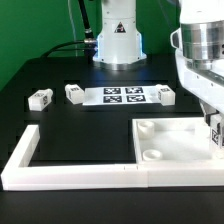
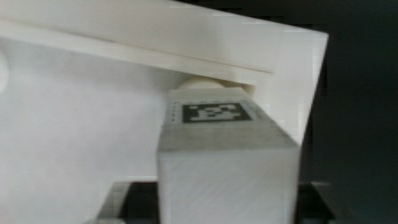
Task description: Assemble square table
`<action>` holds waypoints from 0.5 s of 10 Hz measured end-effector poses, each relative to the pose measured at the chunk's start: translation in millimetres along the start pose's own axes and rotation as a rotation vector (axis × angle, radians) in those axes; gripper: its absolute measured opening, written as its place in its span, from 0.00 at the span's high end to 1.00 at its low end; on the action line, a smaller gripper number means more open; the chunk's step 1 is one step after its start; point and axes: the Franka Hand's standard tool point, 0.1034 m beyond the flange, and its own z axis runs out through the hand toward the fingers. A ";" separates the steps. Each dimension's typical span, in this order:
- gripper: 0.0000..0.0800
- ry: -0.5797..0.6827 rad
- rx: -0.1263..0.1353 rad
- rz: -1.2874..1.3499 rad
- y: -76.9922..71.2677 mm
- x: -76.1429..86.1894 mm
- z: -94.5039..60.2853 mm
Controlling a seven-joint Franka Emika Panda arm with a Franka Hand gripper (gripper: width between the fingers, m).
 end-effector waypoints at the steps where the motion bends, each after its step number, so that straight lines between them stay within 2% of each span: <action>1: 0.63 -0.029 0.001 0.169 1.6 -2.0 0.5; 2: 0.63 -0.049 0.008 0.294 0.6 -4.6 0.6; 3: 0.63 -0.065 0.055 0.478 0.7 -8.1 0.5; 4: 0.63 -0.063 0.093 0.520 5.5 -7.8 1.7; 5: 0.63 -0.064 0.090 0.478 5.1 -7.3 1.4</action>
Offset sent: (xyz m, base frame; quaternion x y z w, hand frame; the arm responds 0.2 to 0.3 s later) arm -0.0014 0.0149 -0.0069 0.1733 -0.0710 0.4234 0.8864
